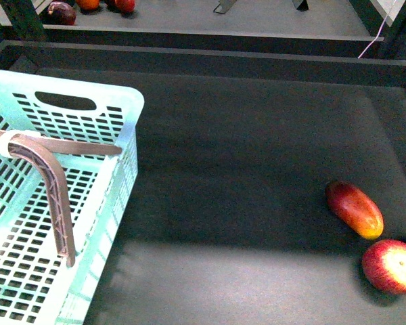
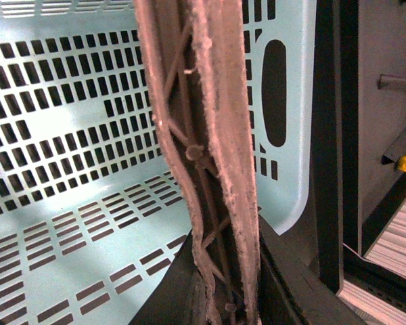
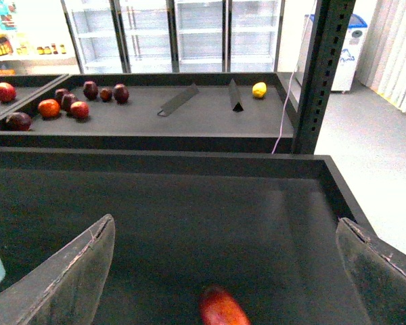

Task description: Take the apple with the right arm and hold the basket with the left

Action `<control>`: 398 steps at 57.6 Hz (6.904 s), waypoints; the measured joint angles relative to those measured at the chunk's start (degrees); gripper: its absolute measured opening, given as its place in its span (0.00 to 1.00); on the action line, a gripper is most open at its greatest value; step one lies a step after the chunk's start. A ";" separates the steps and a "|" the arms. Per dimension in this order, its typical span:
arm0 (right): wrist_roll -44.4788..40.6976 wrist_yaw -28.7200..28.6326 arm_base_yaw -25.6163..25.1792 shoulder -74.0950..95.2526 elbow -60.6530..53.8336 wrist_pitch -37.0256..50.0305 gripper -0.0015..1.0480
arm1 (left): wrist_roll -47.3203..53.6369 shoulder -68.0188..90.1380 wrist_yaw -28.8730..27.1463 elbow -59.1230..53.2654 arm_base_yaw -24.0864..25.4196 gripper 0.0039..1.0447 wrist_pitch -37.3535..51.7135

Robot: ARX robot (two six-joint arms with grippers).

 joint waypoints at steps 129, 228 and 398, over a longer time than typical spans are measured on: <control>-3.02 -1.62 -11.19 94.49 26.25 15.74 0.92 | -1.20 -5.22 -4.85 19.32 -39.85 0.09 -8.96; -8.52 1.97 -6.10 128.45 39.30 17.03 0.69 | -1.11 -5.22 -4.87 19.32 -39.87 0.09 -8.96; -0.07 0.02 0.00 24.70 4.48 19.21 0.02 | -1.09 -4.98 -4.83 19.32 -39.93 0.09 -8.98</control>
